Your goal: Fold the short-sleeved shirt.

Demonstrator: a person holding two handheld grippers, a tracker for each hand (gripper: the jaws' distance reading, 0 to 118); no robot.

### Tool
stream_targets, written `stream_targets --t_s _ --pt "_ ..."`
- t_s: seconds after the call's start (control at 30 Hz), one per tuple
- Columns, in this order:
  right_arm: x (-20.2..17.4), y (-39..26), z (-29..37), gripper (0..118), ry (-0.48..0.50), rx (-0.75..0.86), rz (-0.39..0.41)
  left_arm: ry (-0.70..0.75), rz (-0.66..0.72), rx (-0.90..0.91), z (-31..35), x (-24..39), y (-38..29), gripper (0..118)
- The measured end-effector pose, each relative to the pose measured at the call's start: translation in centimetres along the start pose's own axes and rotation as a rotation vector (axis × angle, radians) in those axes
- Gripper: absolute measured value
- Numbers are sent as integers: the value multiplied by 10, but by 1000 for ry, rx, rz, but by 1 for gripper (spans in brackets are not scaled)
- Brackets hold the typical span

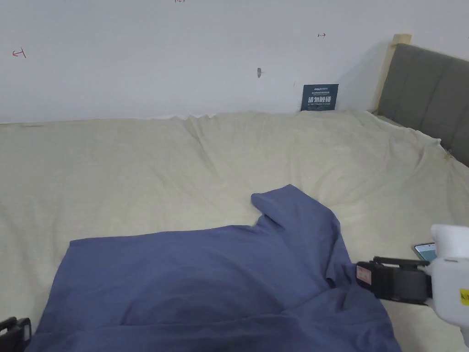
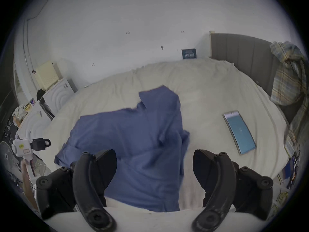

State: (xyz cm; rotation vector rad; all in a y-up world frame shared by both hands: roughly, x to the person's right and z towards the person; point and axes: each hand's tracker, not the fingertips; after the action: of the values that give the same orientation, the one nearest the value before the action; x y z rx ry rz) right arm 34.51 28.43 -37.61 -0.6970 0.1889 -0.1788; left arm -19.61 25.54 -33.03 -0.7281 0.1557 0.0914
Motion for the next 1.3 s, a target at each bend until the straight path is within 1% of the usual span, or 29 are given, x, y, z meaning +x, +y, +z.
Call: stream_targets --t_s 0.03,0.07,0.1,0.13,0.17,0.2,0.3,0.43,0.47,0.53,0.57,0.6,0.63,0.67,0.77,0.8,0.9,0.93,0.97,1.0,1.03,1.07,1.1,1.13,1.17,1.2,1.23,1.27,1.3 --pt "-1 4 -2 65 1 0 5 -4 -5 7 -6 6 7 4" --pt "-3 12 -4 35 34 9 30 -2 -3 1 -10 15 12 2" --pt "-5 18 -6 0 58 35 14 8 -19 14 -13 23 17 0" --pt "-6 24 -19 0 95 45 -45 -10 -26 27 -18 29 21 0" --pt "-7 29 -20 0 120 46 -56 -34 -6 18 -25 33 26 0" --pt "-6 34 -24 0 103 33 -44 -71 -8 10 -31 38 31 0" --pt "-14 54 -55 0 30 13 73 -79 -8 21 -46 48 49 0" --pt "-3 88 -108 0 0 -29 55 -89 -36 40 -67 55 75 0" --pt "1 98 -124 0 -61 -46 106 -93 -42 41 -73 55 80 0" --pt "12 114 -161 0 -96 -100 142 -89 -44 41 -85 55 89 0" --pt "20 122 -180 7 -94 -122 158 -93 -53 40 -91 54 92 0" --pt "26 129 -196 35 -103 -143 174 -90 -59 42 -96 54 95 0" --pt "31 132 -211 78 -152 -169 143 -85 -67 30 -100 53 97 0" --pt "37 138 -228 91 -176 -198 148 -82 -73 26 -105 52 98 0" --pt "64 141 -256 91 -212 -295 144 -75 -60 12 -117 45 99 0" --pt "56 136 -276 91 -235 -308 125 -71 -52 4 -120 43 100 0" --pt "64 133 -303 90 -236 -355 55 -55 -53 -11 -126 39 97 0" --pt "66 130 -308 83 -227 -370 34 -55 -54 -17 -129 37 97 0" --pt "64 126 -309 73 -188 -389 1 -55 -52 -21 -129 37 96 0" --pt "62 123 -313 67 -159 -401 -5 -53 -49 -26 -131 35 96 0" --pt "62 120 -318 53 -133 -417 -23 -53 -48 -32 -135 33 96 0" --pt "70 122 -310 28 -222 -378 57 -46 -46 -42 -138 31 96 0" --pt "73 125 -308 0 -204 -380 46 -41 -44 -50 -140 30 96 0" --pt "79 133 -299 0 -178 -356 13 -49 -39 -52 -141 28 96 0" --pt "75 136 -293 0 -187 -328 -20 -53 -32 -54 -143 25 97 0" --pt "53 129 -285 0 -172 -349 15 -57 -27 -58 -145 23 99 0" --pt "46 127 -281 0 -175 -352 49 -59 -21 -58 -147 20 101 0" --pt "41 125 -276 0 -189 -346 49 -63 -15 -59 -150 18 104 0" --pt "37 124 -270 0 -176 -342 44 -65 -10 -60 -153 15 108 3"
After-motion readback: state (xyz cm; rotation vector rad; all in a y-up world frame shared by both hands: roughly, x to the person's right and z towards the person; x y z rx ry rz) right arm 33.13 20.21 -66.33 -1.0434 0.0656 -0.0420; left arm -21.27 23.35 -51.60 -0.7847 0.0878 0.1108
